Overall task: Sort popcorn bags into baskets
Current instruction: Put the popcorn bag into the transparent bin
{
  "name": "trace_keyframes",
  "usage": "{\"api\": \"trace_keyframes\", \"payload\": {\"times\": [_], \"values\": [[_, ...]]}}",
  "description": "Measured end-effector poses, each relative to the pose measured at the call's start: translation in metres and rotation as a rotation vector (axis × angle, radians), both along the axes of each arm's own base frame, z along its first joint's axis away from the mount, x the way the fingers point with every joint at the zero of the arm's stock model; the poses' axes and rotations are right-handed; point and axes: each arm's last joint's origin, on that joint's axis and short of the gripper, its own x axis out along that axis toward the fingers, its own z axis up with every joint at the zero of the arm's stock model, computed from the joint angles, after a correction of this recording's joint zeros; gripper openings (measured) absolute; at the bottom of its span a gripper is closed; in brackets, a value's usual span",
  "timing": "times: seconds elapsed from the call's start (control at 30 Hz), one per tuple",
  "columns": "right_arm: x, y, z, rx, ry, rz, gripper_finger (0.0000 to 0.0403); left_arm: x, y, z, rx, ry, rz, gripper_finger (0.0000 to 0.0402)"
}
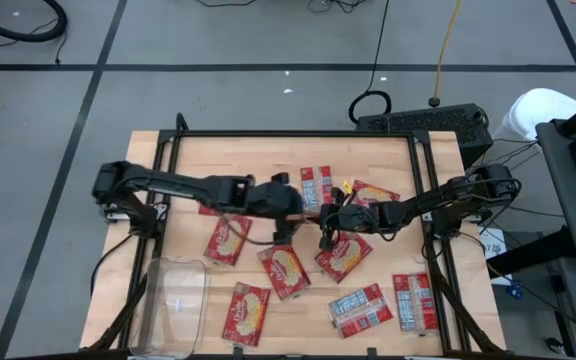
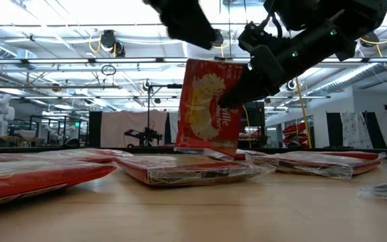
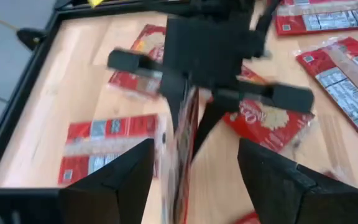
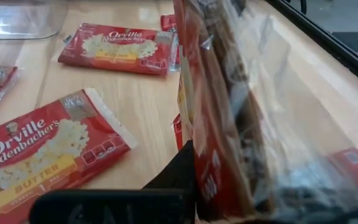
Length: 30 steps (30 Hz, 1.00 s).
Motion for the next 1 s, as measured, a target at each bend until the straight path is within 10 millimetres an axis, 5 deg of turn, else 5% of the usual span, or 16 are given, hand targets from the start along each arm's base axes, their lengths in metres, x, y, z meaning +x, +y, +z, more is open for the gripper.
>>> {"api": "trace_keyframes", "payload": {"times": [0.37,0.7,1.0], "values": [[0.000,0.000,-0.001,0.002,0.005,0.000,0.0016,0.019,0.014,-0.031,-0.005,0.185,-0.024,0.0221],[-0.001,0.002,-0.001,0.004,0.005,0.006,0.0022,0.015,0.018,-0.037,0.003,0.233,-0.024,0.0029],[-0.004,0.014,0.008,-0.089,-0.018,0.012,0.0109,-0.024,0.007,-0.002,-0.074,0.294,0.021,0.0026]]}}
